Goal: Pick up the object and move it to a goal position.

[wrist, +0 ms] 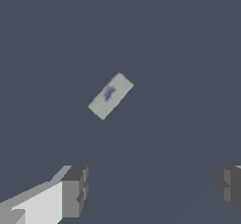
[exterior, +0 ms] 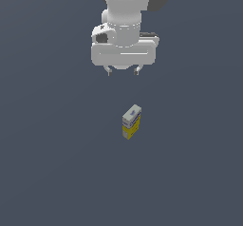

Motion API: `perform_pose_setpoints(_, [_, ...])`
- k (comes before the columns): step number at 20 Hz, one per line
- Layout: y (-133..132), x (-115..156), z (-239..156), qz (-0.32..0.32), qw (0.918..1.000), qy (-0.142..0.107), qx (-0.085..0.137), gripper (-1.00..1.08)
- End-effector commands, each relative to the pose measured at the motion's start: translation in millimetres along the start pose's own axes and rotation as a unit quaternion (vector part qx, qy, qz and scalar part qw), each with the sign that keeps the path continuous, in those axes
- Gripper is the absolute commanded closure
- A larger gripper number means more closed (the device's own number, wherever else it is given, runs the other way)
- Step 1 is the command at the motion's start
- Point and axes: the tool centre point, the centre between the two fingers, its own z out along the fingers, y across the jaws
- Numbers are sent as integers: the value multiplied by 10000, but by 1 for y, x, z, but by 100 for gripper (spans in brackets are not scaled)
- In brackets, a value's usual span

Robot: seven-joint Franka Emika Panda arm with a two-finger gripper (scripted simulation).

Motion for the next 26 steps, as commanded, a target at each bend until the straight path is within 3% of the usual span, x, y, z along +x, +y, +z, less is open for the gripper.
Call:
perform_pose_setpoints(1, [0, 0, 0, 0, 10000, 0, 0, -92])
perform_pose_setpoints(15, [4, -3, 7, 41, 9998, -125, 129, -92])
perform_pose_setpoints(26, [-2, 10, 25, 601, 9980, -138, 103, -92])
